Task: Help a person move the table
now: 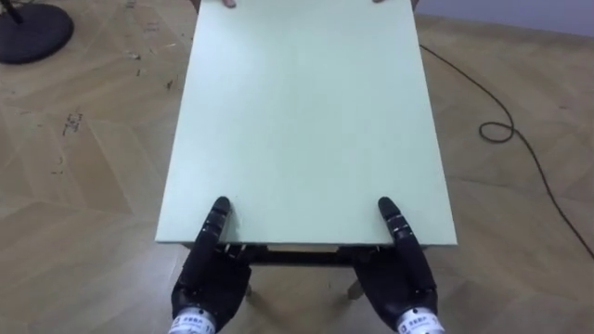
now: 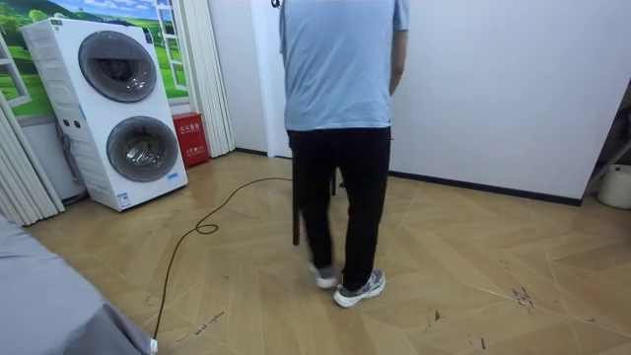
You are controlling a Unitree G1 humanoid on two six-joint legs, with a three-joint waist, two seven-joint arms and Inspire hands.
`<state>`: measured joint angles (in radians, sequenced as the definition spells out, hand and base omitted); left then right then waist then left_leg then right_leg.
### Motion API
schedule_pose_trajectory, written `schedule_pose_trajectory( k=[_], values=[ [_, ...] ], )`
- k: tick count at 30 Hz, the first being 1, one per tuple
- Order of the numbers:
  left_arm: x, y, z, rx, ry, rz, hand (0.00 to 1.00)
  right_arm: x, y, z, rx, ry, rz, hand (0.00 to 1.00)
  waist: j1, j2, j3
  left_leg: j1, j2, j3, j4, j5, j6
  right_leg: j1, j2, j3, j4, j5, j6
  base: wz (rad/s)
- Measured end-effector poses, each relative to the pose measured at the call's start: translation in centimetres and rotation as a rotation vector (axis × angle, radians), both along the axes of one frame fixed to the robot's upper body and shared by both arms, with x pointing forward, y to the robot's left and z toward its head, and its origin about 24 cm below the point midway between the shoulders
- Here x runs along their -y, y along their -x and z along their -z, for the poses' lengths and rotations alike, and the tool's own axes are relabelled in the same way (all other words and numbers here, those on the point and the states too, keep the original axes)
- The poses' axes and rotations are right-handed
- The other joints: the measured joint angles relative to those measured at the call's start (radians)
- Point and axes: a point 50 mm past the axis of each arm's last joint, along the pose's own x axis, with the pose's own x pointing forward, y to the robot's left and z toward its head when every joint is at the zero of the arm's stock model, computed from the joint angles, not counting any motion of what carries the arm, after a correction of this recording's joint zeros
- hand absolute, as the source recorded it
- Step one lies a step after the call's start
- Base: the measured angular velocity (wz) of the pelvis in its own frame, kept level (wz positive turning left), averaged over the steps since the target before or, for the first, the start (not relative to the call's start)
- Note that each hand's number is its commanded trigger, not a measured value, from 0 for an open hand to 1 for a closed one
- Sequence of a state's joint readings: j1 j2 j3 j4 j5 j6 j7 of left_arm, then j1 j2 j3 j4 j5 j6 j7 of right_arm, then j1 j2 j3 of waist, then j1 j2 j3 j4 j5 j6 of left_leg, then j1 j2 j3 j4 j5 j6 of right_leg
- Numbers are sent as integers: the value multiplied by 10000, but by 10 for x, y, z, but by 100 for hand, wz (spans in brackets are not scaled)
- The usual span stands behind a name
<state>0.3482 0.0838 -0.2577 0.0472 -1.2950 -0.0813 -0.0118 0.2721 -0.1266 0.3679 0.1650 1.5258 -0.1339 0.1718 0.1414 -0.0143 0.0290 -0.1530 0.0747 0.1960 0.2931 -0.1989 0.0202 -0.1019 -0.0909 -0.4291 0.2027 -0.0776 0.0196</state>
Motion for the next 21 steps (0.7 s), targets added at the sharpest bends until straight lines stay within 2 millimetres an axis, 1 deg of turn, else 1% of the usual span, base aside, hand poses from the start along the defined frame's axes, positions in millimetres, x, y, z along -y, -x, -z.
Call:
schedule_pose_trajectory(
  k=[1,2,3,5,6,7,8,9,10,11,13,15,17,18,19,20,21],
  values=[
    [0,1,0,-15,16,-26,100,0,0,0,4,29,-11,100,-9,40,8,-24,-2,-27,-2,-2,-1,55,-6,-56,-3,-19,6,47],
    [1,1,0,-25,38,-42,100,1,0,0,10,52,-12,100,-69,110,25,-110,-17,-42,76,-4,-1,142,-46,-205,-8,-104,3,49],
    [0,1,0,-15,45,-62,100,0,0,0,19,43,-15,100,-80,128,18,-209,-50,-42,169,-3,1,187,-107,-366,2,-238,-64,61],
    [1,0,0,-5,60,-57,100,0,-1,-1,43,57,-21,100,-172,246,6,-400,-5,53,369,9,19,299,-168,-795,6,-354,-54,68],
    [1,0,0,11,70,-39,100,1,-1,-1,71,66,9,100,-376,299,-18,-559,32,394,455,82,87,368,-291,-1160,40,-452,-32,82],
    [2,0,-1,29,80,-25,100,1,-1,-1,102,73,36,100,-498,320,-28,-599,78,672,450,141,123,380,-324,-1323,54,-501,-14,106],
    [3,-1,-2,84,114,-11,100,1,-2,-3,203,62,69,100,-638,359,-24,-657,170,1125,431,291,209,397,-401,-1659,56,-578,10,85],
    [4,-2,-3,103,138,11,100,1,-2,-4,248,71,96,100,-668,394,-15,-646,145,1278,315,393,258,431,-463,-1866,49,-615,28,81],
    [4,-1,-2,63,158,0,100,1,-2,-4,227,77,101,100,-640,460,-1,-630,142,1283,316,408,276,546,-481,-2041,77,-628,43,46],
    [4,0,-2,51,167,-7,100,1,-2,-3,218,76,105,100,-628,492,13,-623,138,1283,317,416,283,589,-489,-2095,122,-638,53,38],
    [5,1,-2,38,188,-85,100,1,-1,-4,232,97,75,100,-557,573,53,-668,96,1281,316,447,333,631,-626,-2380,373,-794,76,39],
    [5,1,-2,10,193,-84,100,0,-2,-4,197,105,89,100,-523,591,45,-742,41,1275,296,500,399,632,-736,-2634,463,-894,114,42],
    [7,1,-1,-37,267,-80,100,2,-3,-4,204,175,88,100,-346,591,45,-772,-4,1274,297,519,422,631,-823,-2749,582,-947,147,26],
    [7,1,-1,-43,278,-93,100,3,-3,-5,226,241,50,100,-187,589,45,-799,-24,1243,301,526,436,648,-837,-2817,608,-949,153,26],
    [7,1,-2,-42,291,-87,100,4,-3,-5,234,296,35,100,-117,593,47,-835,-130,1053,288,552,476,706,-892,-2976,701,-973,191,35],
    [8,1,-1,-56,300,-74,100,5,-3,-5,233,314,38,100,-121,598,50,-829,-179,957,274,568,498,770,-947,-3095,762,-1015,224,57],
    [9,2,-1,-88,334,-55,100,5,-3,-5,225,339,37,100,-133,607,54,-792,-277,878,266,587,532,875,-1042,-3156,885,-1118,293,66]
  ],
)
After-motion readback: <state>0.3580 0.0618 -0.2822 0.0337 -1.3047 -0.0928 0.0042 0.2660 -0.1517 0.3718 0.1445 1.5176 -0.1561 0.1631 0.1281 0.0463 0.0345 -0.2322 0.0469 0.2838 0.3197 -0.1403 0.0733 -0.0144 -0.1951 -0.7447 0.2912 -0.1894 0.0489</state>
